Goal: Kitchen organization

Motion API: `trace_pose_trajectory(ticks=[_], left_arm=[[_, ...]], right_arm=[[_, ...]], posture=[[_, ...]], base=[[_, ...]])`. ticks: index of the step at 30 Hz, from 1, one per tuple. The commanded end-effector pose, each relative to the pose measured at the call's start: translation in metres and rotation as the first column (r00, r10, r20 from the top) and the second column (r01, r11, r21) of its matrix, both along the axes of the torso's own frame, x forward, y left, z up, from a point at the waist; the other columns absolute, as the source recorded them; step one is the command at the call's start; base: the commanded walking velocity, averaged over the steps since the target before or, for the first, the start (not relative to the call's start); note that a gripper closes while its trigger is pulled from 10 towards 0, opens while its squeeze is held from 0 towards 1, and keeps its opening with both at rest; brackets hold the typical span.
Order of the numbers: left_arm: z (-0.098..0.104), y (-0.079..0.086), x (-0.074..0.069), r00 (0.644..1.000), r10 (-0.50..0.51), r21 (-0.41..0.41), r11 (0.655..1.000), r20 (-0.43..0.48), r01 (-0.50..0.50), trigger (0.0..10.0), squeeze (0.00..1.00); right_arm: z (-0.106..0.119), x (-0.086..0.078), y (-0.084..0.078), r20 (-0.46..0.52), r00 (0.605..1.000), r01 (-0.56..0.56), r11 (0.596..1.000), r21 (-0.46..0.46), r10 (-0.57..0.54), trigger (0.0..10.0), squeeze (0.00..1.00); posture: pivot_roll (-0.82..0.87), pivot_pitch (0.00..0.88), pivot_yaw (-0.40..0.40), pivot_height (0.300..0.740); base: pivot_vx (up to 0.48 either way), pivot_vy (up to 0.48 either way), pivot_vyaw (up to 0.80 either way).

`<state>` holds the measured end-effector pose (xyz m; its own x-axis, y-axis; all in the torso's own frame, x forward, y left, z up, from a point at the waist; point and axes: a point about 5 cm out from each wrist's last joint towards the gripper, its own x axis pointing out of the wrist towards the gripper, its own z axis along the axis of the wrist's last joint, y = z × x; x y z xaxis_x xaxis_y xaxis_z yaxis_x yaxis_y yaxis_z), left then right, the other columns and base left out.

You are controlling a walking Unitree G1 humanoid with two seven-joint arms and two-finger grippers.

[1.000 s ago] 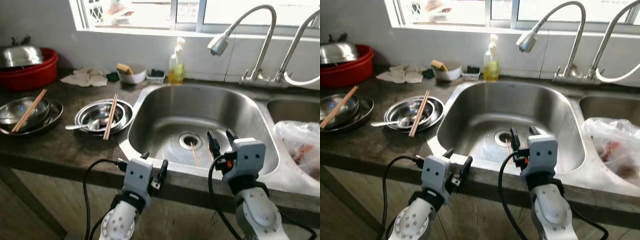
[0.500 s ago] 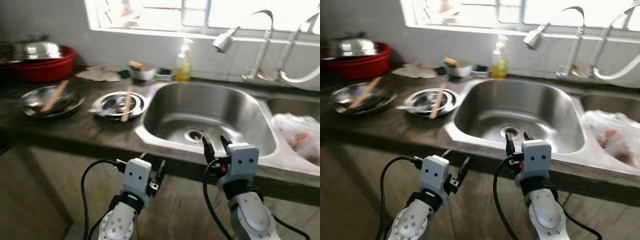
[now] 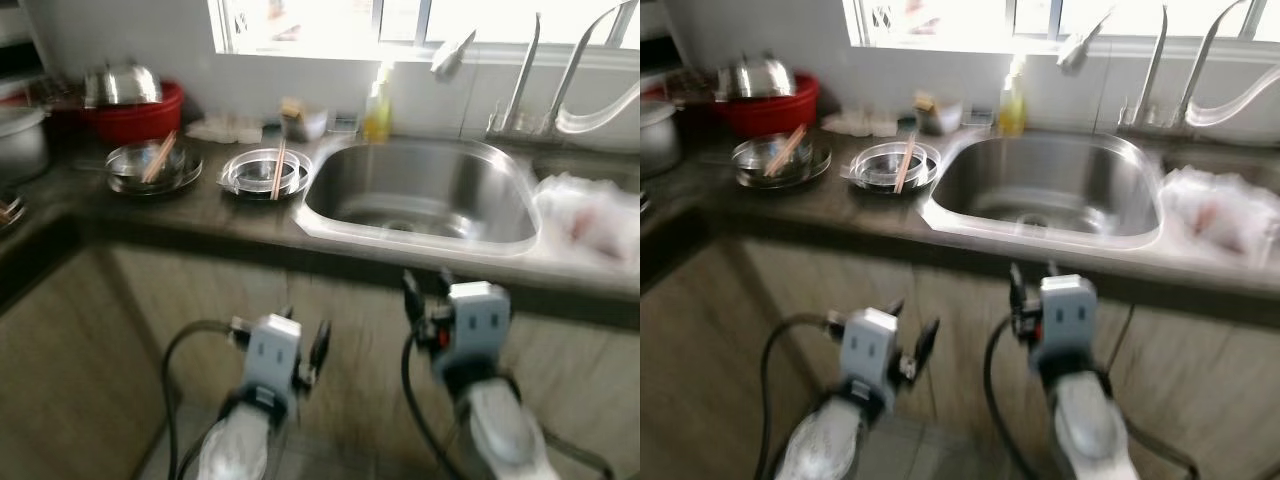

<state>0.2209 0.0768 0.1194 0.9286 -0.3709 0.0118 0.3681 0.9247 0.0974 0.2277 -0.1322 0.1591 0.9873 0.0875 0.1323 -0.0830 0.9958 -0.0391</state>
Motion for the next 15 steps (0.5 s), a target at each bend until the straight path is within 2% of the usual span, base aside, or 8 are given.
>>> trace_pose_trajectory(ticks=[1,15], left_arm=[[0.0044,-0.0014,0.0015,1.0,-0.005,0.005,1.0,0.018,0.005,10.0,0.0],[0.0018,-0.0011,0.0014,1.0,0.0,0.011,1.0,0.008,0.0,10.0,0.0]], right_arm=[[0.0011,0.0009,0.0004,0.001,1.0,0.002,1.0,0.005,-0.002,10.0,0.0],[-0.0082,0.0001,0.002,-0.037,0.999,-0.005,1.0,-0.004,0.005,10.0,0.0]], posture=[[0.05,0.0,-0.027,0.74],[0.06,0.0,-0.03,0.74]], base=[[-0.337,0.0,0.0],[-0.333,0.0,0.0]])
